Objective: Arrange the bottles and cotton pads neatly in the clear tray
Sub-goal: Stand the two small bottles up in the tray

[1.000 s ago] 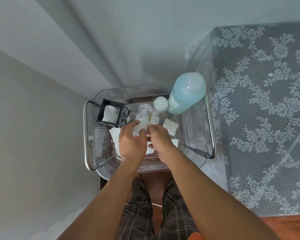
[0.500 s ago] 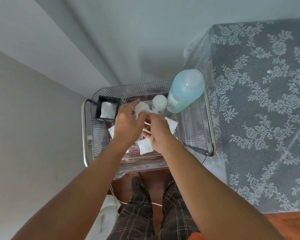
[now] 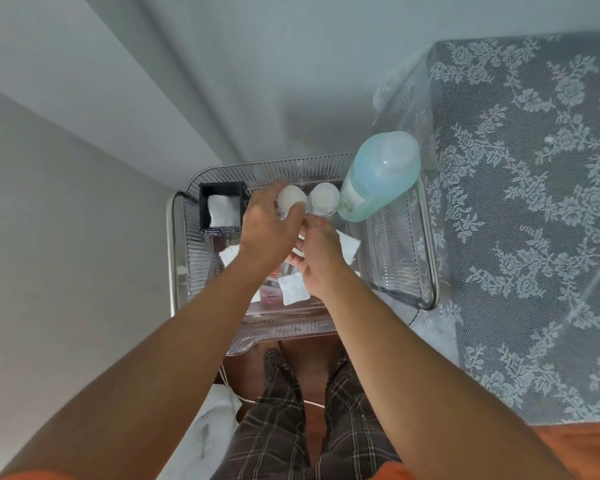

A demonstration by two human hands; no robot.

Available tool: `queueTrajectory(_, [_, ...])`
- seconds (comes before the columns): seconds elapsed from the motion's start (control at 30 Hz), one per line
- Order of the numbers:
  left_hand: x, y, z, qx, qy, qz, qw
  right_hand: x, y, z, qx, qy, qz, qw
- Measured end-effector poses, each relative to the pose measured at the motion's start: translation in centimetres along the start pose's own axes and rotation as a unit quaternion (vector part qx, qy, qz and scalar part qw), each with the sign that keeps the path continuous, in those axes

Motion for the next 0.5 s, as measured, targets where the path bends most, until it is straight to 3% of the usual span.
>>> queueTrajectory(0.2, [-0.4, 1.2, -1.0, 0.037, -0.004, -0.023, 0.999, -2.4, -0.4, -0.3, -0.014, 0.095, -0.016, 0.995])
queueTrajectory(0.27, [-0.4, 2.5, -1.4, 0.069, -0.021, -0.041, 0.997, -4.5, -0.3, -0.4, -0.051, 0.188, -0.060, 0.979])
queueTrajectory(0.4, [0.5, 5.9, -1.3, 0.130, 0.000, -0.099, 0.987, -8.5, -0.8, 0.1, -0.142, 0.438, -0.176, 0.870])
queueTrajectory(0.5, [2.5, 7.3, 0.4, 0.074, 0.001, -0.063, 0.995, -9.9, -2.0, 0.5, -0.147, 0.518, -0.205, 0.817])
Point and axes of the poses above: each hand's wrist, its own y-axis away from the middle knuckle, its own x-axis out of the palm, z = x × y, the point moved 2 cm from there along -y, towards the middle knuckle, and after that the axes turned 4 degrees about z, right-handed, at the moved point
